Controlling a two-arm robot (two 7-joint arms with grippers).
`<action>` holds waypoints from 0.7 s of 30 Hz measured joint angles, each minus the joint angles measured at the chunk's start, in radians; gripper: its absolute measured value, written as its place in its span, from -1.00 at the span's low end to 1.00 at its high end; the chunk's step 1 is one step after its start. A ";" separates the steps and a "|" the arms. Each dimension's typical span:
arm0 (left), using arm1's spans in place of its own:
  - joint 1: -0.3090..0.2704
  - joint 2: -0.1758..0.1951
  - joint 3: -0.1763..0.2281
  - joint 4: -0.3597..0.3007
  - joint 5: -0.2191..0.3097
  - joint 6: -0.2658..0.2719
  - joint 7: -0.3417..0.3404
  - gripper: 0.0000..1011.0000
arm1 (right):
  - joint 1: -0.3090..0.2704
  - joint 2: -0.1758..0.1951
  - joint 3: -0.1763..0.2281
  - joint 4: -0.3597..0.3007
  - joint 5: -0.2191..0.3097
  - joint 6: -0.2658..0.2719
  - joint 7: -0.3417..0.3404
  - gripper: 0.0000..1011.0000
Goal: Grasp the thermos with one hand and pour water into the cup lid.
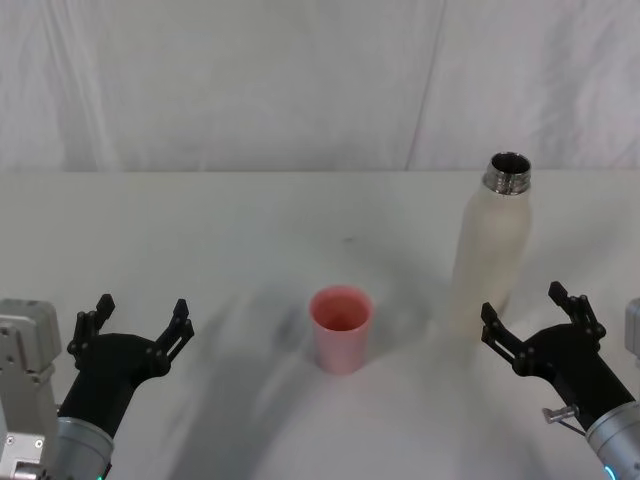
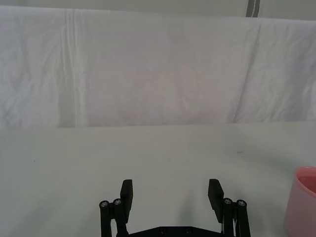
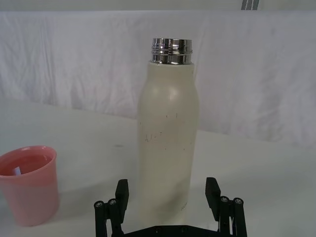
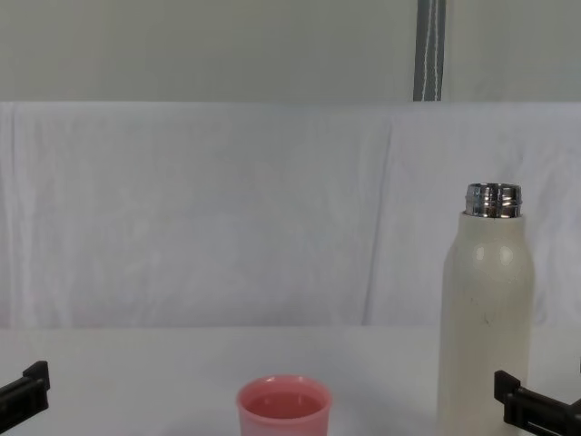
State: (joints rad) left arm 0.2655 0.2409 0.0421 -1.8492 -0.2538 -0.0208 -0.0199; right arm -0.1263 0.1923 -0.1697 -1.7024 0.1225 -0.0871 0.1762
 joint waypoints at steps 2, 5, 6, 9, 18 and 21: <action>0.000 0.000 0.000 0.000 0.000 0.000 0.000 0.98 | 0.000 0.000 0.000 0.000 0.000 0.000 0.000 0.98; 0.000 0.000 0.000 0.000 0.000 0.000 0.000 0.98 | 0.000 0.000 0.000 0.000 0.000 0.000 0.000 0.98; 0.000 0.000 0.000 0.000 0.000 0.000 0.000 0.98 | 0.000 0.000 0.000 0.000 0.000 0.000 0.000 0.98; 0.000 0.000 0.000 0.000 0.000 0.000 0.000 0.98 | 0.000 0.000 0.000 0.000 0.000 0.000 0.000 0.98; 0.000 0.000 0.000 0.000 0.000 0.000 0.000 0.98 | 0.001 0.001 0.000 0.000 0.001 -0.001 0.000 0.98; 0.000 0.000 0.000 0.000 0.000 0.000 0.000 0.98 | 0.001 0.001 0.000 0.000 0.001 -0.001 0.000 0.98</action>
State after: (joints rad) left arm 0.2655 0.2410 0.0421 -1.8492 -0.2538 -0.0208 -0.0199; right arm -0.1249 0.1930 -0.1696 -1.7024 0.1234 -0.0879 0.1766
